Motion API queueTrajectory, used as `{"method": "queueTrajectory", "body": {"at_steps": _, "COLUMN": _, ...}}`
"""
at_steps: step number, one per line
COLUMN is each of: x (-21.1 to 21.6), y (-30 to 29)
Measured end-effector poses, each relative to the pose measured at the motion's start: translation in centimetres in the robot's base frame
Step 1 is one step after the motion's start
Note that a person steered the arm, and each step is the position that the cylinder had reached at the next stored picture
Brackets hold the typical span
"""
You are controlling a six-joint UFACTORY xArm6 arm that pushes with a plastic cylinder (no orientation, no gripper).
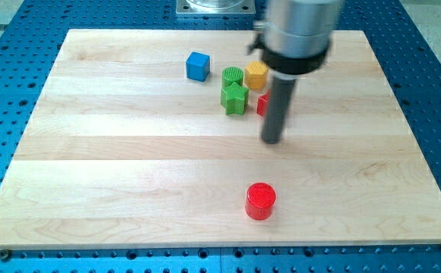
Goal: Place the red star vertically below the blue triangle
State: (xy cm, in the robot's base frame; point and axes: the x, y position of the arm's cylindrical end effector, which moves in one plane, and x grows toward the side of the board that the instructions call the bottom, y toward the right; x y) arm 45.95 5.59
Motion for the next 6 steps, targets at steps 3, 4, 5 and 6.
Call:
{"method": "queueTrajectory", "body": {"at_steps": 3, "x": -8.8, "y": 6.3}}
{"method": "queueTrajectory", "body": {"at_steps": 4, "x": -2.7, "y": 5.9}}
{"method": "queueTrajectory", "body": {"at_steps": 5, "x": -5.6, "y": 9.7}}
{"method": "queueTrajectory", "body": {"at_steps": 6, "x": -10.4, "y": 11.8}}
